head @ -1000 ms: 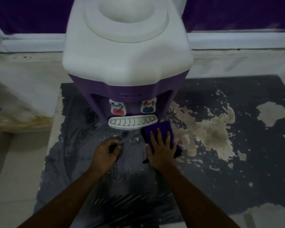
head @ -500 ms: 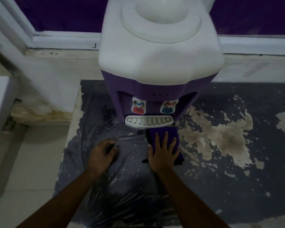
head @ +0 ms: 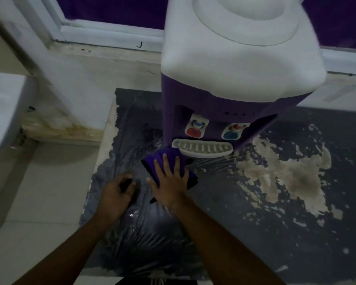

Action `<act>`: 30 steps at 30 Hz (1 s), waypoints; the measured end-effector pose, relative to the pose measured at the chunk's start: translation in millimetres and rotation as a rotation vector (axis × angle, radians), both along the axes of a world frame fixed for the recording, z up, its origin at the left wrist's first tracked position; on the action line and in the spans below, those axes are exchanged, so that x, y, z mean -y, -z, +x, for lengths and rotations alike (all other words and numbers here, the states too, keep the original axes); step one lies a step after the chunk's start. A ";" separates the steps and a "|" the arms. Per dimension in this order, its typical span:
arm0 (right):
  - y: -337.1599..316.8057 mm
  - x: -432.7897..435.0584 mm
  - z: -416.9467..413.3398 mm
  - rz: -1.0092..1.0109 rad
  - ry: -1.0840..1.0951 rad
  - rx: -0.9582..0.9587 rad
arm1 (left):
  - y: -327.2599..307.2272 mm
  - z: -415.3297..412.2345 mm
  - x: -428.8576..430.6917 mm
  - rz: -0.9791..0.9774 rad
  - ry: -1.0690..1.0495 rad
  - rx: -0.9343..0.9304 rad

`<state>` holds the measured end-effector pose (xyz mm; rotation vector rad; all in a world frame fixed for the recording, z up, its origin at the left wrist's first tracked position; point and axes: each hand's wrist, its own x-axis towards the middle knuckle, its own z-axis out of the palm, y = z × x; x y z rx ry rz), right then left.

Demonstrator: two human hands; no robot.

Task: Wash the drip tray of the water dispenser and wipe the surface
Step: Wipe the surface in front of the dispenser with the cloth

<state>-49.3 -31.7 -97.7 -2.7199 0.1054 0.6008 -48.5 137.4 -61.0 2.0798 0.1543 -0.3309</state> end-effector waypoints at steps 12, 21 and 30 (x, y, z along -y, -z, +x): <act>2.7 -80.0 -8.0 0.017 -0.202 0.055 | -13.7 -3.0 -62.4 0.065 -0.049 0.141; 18.4 -79.3 -105.8 -0.019 -0.549 0.159 | -6.1 -35.1 -62.9 0.153 0.149 0.142; 7.4 130.4 -161.7 -0.209 0.669 -0.063 | 5.6 -57.7 -47.3 0.093 0.421 0.175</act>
